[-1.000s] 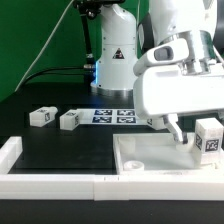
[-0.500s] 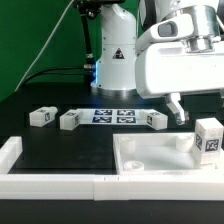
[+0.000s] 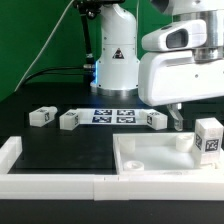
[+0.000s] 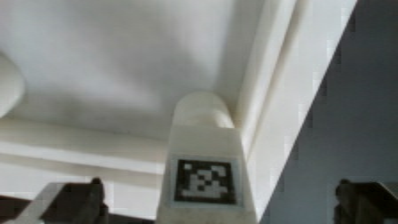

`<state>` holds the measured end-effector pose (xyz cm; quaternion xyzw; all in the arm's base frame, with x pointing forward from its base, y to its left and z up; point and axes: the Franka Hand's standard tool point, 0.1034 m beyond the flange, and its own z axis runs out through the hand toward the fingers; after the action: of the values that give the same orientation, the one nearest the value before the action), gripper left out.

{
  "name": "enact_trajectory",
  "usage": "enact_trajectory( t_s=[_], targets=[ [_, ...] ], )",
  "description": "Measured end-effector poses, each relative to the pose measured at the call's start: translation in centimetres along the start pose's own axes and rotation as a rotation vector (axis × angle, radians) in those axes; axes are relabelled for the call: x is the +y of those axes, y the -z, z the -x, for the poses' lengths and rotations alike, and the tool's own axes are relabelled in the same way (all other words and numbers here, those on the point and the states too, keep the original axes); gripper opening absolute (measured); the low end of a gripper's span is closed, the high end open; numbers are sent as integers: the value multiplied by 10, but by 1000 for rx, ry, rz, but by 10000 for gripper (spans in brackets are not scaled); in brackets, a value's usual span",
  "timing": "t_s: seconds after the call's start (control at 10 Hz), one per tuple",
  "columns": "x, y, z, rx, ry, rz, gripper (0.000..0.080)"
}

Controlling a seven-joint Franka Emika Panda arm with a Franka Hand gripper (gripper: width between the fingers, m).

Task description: Assemble one leg

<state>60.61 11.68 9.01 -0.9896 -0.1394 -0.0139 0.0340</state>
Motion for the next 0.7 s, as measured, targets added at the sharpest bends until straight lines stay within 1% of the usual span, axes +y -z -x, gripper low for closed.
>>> enact_trajectory(
  t_s=[0.1, 0.2, 0.3, 0.4, 0.7],
  targets=[
    [1, 0, -4, -87, -3, -16, 649],
    [-1, -1, -4, -151, -2, -29, 649],
    [-5, 0, 3, -260, -2, -49, 649],
    [-3, -1, -7, -225, -3, -46, 649],
    [-3, -2, -6, -227, -4, -46, 649]
  ],
)
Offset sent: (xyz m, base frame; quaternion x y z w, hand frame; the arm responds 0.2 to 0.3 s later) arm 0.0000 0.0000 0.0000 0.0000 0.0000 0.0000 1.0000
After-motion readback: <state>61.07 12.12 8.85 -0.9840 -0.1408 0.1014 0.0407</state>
